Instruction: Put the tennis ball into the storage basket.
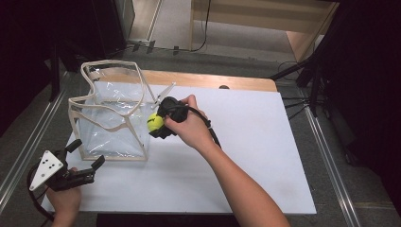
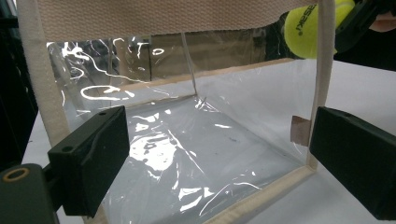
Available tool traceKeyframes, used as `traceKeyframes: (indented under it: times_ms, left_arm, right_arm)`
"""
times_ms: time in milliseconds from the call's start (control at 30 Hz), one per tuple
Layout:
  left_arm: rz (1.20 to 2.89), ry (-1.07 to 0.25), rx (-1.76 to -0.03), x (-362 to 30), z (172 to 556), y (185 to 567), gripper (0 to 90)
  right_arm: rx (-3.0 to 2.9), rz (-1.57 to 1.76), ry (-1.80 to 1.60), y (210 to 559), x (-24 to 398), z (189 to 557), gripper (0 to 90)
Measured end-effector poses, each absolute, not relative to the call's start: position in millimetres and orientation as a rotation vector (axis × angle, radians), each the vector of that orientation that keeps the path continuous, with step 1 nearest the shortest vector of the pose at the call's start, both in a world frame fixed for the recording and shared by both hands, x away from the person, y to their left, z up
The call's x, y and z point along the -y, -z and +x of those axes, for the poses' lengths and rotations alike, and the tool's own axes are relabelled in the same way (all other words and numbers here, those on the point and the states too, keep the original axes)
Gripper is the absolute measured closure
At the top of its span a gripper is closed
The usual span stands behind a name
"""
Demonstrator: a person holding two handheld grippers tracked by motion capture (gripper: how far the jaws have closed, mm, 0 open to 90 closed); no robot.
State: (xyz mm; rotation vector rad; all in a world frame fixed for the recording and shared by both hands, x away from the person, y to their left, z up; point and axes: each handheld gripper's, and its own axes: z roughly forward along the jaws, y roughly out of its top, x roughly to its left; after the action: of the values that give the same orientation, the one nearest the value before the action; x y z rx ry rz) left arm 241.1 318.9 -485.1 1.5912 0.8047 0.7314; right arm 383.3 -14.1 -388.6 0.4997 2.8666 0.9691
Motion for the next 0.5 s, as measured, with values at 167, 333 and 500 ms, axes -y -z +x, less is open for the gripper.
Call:
traceKeyframes:
  times_ms: [167,333,500]
  left_arm:
    - [1.590,-0.731,-0.805,-319.0,241.2,485.2,5.3]
    - [1.592,-0.731,-0.804,-319.0,241.1,485.1,5.3]
    - [1.592,-0.733,-0.805,-319.0,241.1,485.1,5.3]
  right_arm:
    - [-2.864,0.490,-0.976,379.3,15.0,385.1,24.0]
    - [-2.862,0.488,-0.976,368.9,14.9,385.3,24.0]
    - [-2.864,0.473,-0.979,361.4,13.5,386.7,24.0]
